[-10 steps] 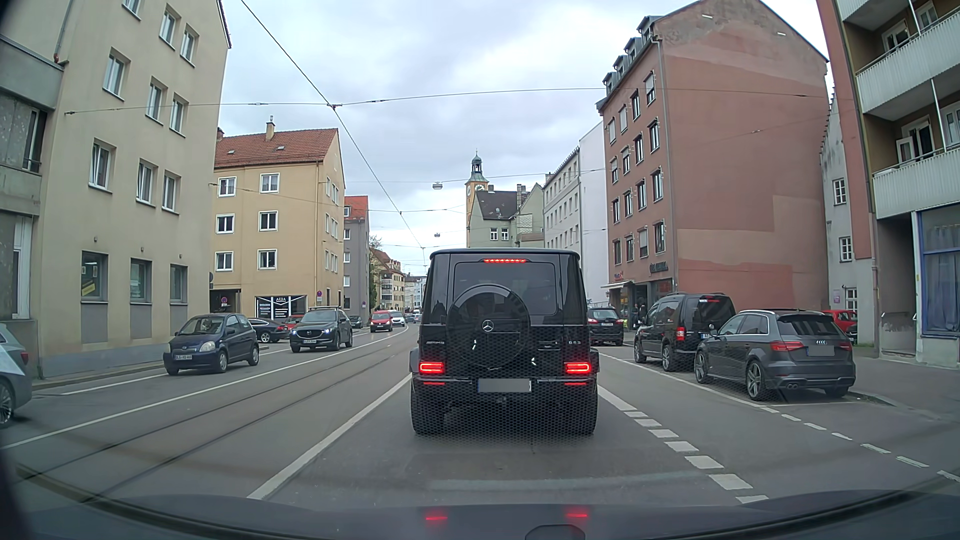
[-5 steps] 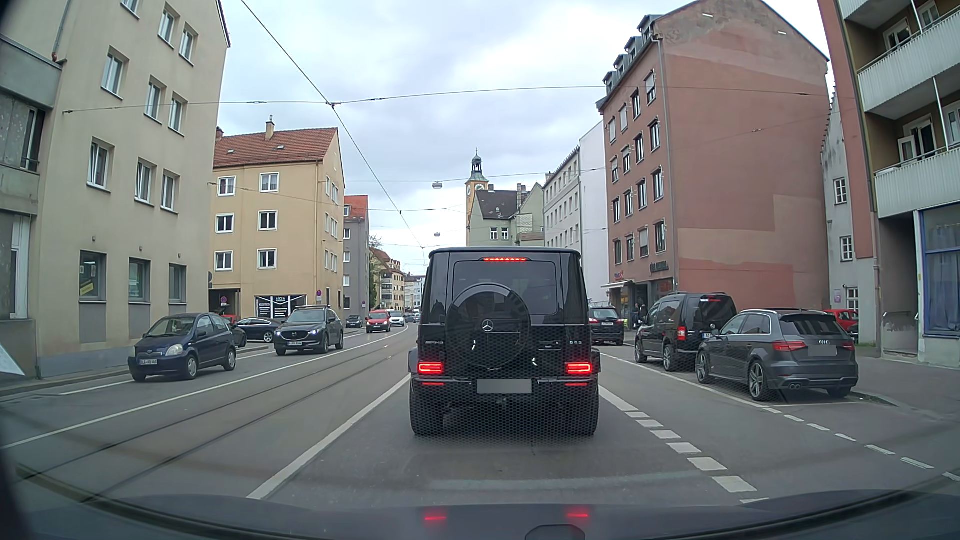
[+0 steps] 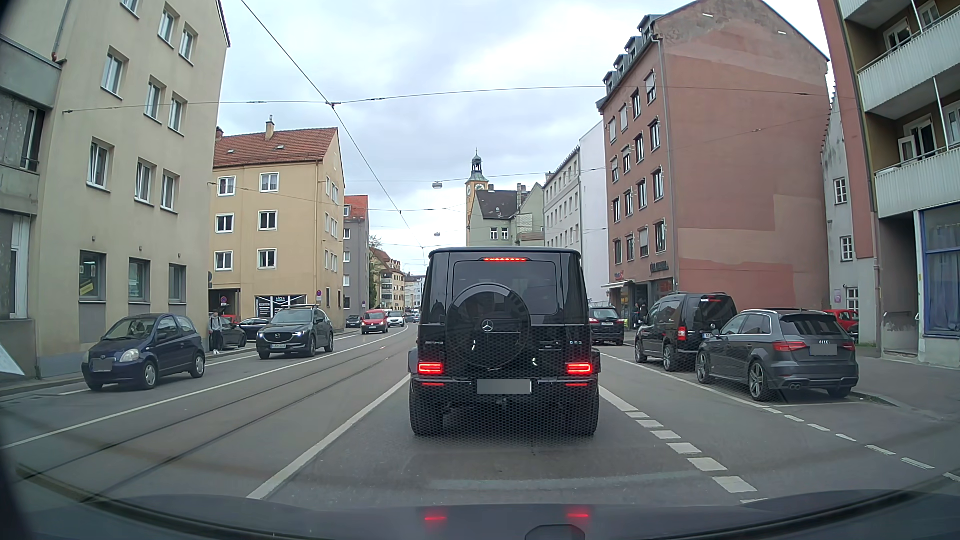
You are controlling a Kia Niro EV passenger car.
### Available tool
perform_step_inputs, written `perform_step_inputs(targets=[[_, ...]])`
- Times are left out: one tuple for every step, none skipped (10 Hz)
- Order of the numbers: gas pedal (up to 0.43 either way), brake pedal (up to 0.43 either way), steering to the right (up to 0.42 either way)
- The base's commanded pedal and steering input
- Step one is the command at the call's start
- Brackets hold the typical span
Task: Follow the waypoints while adhering to traffic rules and regulations
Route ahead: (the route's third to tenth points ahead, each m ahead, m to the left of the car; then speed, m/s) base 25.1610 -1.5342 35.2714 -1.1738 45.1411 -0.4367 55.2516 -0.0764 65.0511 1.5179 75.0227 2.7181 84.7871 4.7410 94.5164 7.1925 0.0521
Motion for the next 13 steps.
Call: perform_step_inputs(targets=[[0.000,0.146,-0.011],[0.000,0.152,-0.011],[0.000,0.146,-0.011],[0.000,0.146,-0.011],[0.000,0.146,-0.011],[0.000,0.146,-0.011],[0.000,0.146,-0.011],[0.000,0.146,-0.011],[0.000,0.146,-0.011],[0.000,0.152,-0.011],[0.000,0.152,-0.011],[0.000,0.152,-0.011],[0.000,0.152,-0.011]])
